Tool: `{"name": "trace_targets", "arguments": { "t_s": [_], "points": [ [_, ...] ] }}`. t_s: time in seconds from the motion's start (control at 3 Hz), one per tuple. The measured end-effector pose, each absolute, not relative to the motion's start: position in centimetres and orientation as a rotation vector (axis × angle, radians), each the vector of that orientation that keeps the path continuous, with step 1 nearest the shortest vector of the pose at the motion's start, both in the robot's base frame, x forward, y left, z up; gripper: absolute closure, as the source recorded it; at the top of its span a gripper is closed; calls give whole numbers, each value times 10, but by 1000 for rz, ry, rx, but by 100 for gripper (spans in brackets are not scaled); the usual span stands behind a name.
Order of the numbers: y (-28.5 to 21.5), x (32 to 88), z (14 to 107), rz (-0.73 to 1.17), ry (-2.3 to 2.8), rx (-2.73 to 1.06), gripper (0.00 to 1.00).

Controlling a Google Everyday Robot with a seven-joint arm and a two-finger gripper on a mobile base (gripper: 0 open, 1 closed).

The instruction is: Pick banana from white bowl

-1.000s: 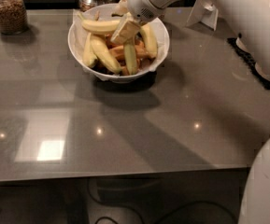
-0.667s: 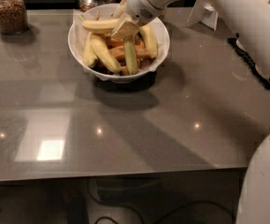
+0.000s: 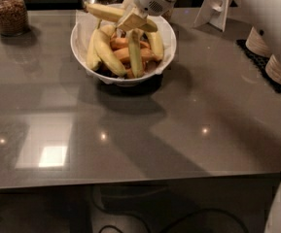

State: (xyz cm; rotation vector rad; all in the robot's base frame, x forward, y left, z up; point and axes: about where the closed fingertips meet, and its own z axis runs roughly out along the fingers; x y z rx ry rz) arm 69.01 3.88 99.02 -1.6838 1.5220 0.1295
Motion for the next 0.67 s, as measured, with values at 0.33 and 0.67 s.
{"name": "trace_targets", "arguments": {
  "t_s": [0.33, 0.67],
  "points": [
    [25, 671, 1008, 112, 1492, -1679, 100],
    [-4, 635, 1018, 71, 1498, -1714, 100]
  ]
}}
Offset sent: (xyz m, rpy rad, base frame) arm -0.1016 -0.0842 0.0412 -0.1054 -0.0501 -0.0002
